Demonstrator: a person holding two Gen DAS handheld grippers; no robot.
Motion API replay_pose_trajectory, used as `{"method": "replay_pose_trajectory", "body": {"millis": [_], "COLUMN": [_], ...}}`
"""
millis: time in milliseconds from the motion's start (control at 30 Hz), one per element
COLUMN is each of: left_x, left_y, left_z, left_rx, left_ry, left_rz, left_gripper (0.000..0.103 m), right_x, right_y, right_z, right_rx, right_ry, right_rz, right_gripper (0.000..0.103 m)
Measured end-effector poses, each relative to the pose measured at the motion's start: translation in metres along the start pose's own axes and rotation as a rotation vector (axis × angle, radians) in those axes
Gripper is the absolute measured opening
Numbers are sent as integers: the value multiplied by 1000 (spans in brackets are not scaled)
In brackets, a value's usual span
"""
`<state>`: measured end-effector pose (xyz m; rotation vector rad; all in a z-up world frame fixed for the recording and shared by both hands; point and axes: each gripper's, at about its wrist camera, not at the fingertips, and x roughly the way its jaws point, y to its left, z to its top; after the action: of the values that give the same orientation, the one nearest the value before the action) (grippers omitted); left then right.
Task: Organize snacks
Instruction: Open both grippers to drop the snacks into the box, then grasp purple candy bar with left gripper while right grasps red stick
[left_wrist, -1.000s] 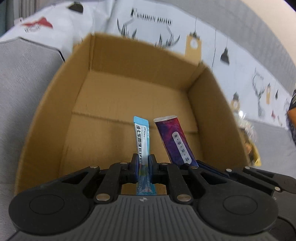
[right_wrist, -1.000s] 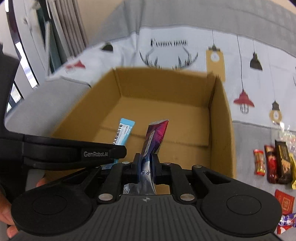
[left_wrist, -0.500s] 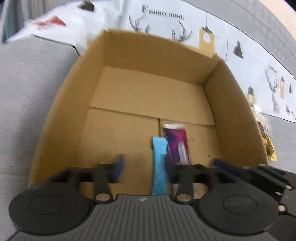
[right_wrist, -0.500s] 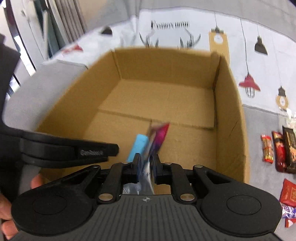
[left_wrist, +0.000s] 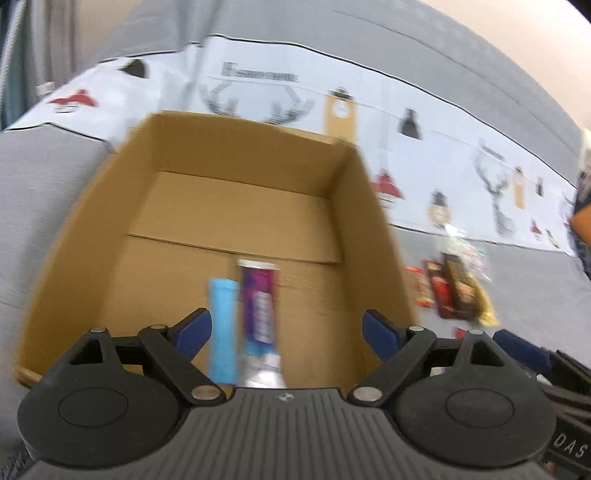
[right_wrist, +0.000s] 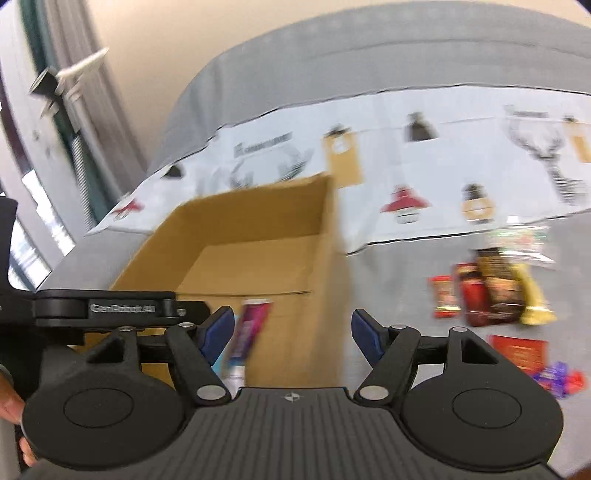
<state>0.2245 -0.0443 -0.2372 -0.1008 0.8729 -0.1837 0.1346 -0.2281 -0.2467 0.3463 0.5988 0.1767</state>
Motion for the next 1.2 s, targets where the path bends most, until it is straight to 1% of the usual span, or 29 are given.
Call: {"method": "replay_pose_trajectory", "body": {"millis": [133, 200, 400, 433, 467, 500, 567, 600, 667, 733, 800, 833, 867, 900, 933, 967, 1000, 1033, 1067, 1100, 1200], "left_x": [4, 5, 8, 12, 17, 25, 44, 57, 79, 97, 110, 116, 124, 132, 143, 151, 155, 161, 165, 169, 180], "left_y": [-44, -70, -144, -157, -167, -178, -192, -198, -207, -215, -229, -235, -242, -245, -246, -244, -239, -235, -230, -223, -200], "left_z": [-10, -15, -34, -39, -43, -48, -58, -63, -74, -85, -103, -112, -120, -126, -128, -125, -119, -110, -101, -92, -73], "left_rx": [46, 86, 281, 321, 352, 381, 432, 461, 523, 621, 796, 879, 942, 975, 974, 930, 862, 791, 728, 661, 499], "left_ry": [7, -6, -95, -101, -99, -93, -68, -49, -19, -15, -68, -97, -115, -116, -92, -72, -49, 1, 41, 74, 121], "left_rz": [-36, -57, -134, -149, -161, -173, -196, -203, -218, -236, -257, -251, -226, -199, -187, -200, -231, -256, -269, -266, -225], "left_gripper": [92, 92, 91, 89, 87, 83, 74, 67, 57, 57, 57, 57, 57, 57, 54, 52, 43, 31, 27, 27, 27], "right_x": [-30, -42, -55, -55, -53, -51, -47, -44, -39, -31, -24, -22, -18, -14, -9, -5, -1, 4, 8, 13, 25], "right_y": [-45, -69, -143, -153, -164, -173, -191, -199, -214, -227, -242, -246, -250, -252, -254, -255, -254, -252, -251, -250, -243], "right_z": [-15, -23, -40, -40, -41, -43, -46, -48, -51, -52, -54, -55, -55, -55, -55, -54, -54, -53, -51, -50, -46], "right_rx": [18, 44, 171, 190, 206, 218, 251, 268, 288, 322, 381, 404, 424, 436, 441, 440, 433, 423, 411, 399, 359], "right_ry": [-20, -23, 10, 20, 31, 44, 64, 77, 102, 129, 154, 160, 169, 177, 185, 189, 194, 197, 196, 197, 197], "right_rz": [-66, -96, -201, -216, -229, -234, -224, -217, -216, -215, -212, -211, -209, -204, -201, -198, -197, -199, -201, -200, -204], "right_gripper": [76, 76, 75, 74, 69, 65, 61, 59, 57, 57, 55, 54, 52, 52, 52, 52, 52, 52, 52, 52, 52]}}
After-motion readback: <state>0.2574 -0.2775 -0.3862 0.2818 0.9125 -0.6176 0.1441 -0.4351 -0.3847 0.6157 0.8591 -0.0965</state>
